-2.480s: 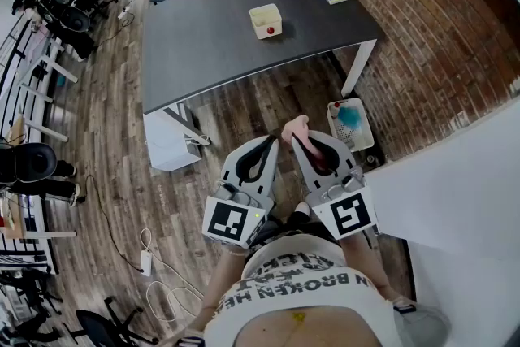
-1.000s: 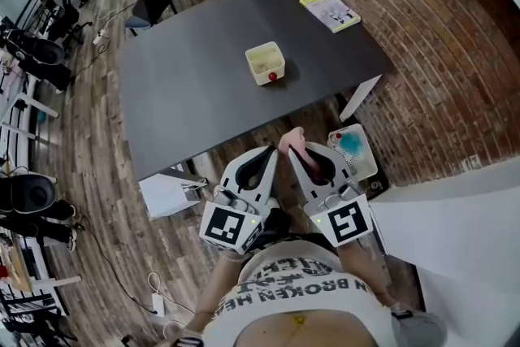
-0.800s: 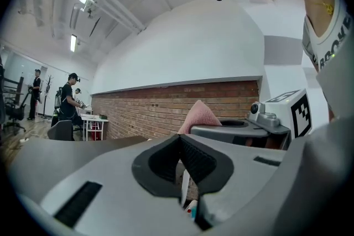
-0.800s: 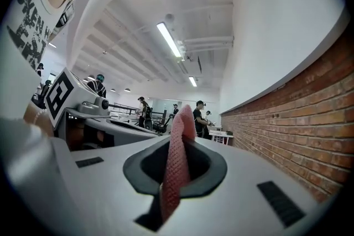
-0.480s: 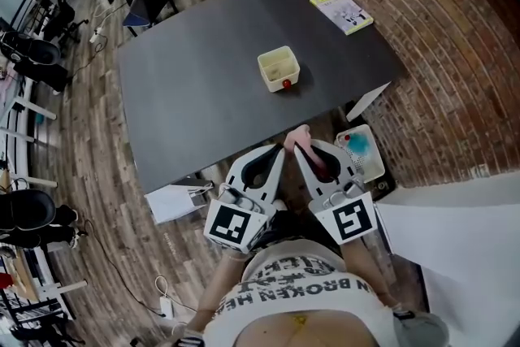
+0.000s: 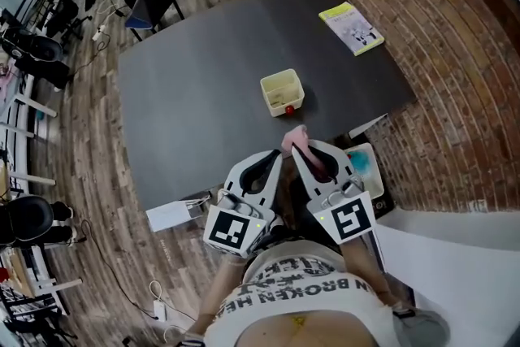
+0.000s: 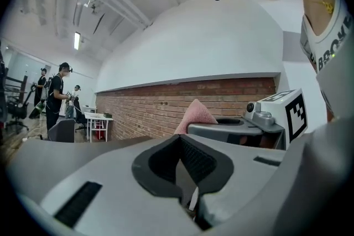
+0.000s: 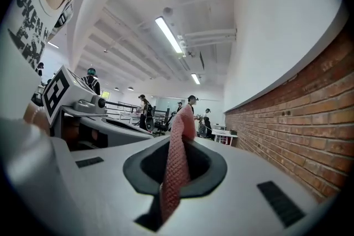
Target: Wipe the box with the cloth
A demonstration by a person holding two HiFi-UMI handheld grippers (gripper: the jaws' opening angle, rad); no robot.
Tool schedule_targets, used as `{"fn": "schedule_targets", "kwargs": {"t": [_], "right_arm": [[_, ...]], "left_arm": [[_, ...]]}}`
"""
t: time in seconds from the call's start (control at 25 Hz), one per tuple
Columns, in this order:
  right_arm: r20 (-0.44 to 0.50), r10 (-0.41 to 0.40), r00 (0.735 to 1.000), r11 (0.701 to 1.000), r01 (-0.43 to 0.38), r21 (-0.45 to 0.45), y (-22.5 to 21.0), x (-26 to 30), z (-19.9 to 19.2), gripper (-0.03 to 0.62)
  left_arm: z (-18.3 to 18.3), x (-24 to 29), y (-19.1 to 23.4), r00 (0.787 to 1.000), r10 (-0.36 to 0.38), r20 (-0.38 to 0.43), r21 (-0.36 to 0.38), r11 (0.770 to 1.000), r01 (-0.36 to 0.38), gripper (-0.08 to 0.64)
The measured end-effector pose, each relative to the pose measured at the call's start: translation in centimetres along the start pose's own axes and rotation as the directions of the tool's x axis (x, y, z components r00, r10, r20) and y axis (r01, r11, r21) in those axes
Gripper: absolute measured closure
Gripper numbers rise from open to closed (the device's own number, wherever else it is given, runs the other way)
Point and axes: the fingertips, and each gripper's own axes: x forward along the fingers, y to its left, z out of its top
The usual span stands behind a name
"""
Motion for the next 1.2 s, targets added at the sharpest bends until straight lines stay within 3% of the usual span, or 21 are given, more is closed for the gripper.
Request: {"fn": "schedule_targets", "kwargs": {"t": [0.36, 0.68, 0.92, 1.2], "right_arm": [[0.022, 0.09, 0.996, 0.996, -0.09, -0.008, -9.1, 5.9, -0.1, 0.575], [0.004, 0.152, 0.988, 0.988, -0.152, -0.001, -16.9, 7.9, -3.2, 0.575], [-0.02, 0.181, 0.983, 0.983, -0.181, -0.002, -16.7, 8.7, -4.5, 0.575], [-0.063, 0.166, 0.984, 0.986, -0.164, 0.024, -16.9, 13.2, -4.5, 0.575]], "left_arm": [[2.1, 10.5, 3.3, 0.999, 0.041, -0.003, 0.011, 0.999, -0.041, 0.554], [0.2, 18.3, 5.1, 0.993, 0.114, -0.04, 0.004, 0.993, -0.114, 0.554], [-0.9, 17.1, 7.0, 0.98, 0.189, -0.06, -0.024, 0.981, -0.191, 0.554], [-0.2, 18.0, 11.5, 0.982, 0.166, -0.087, -0.038, 0.985, -0.17, 0.554]]}}
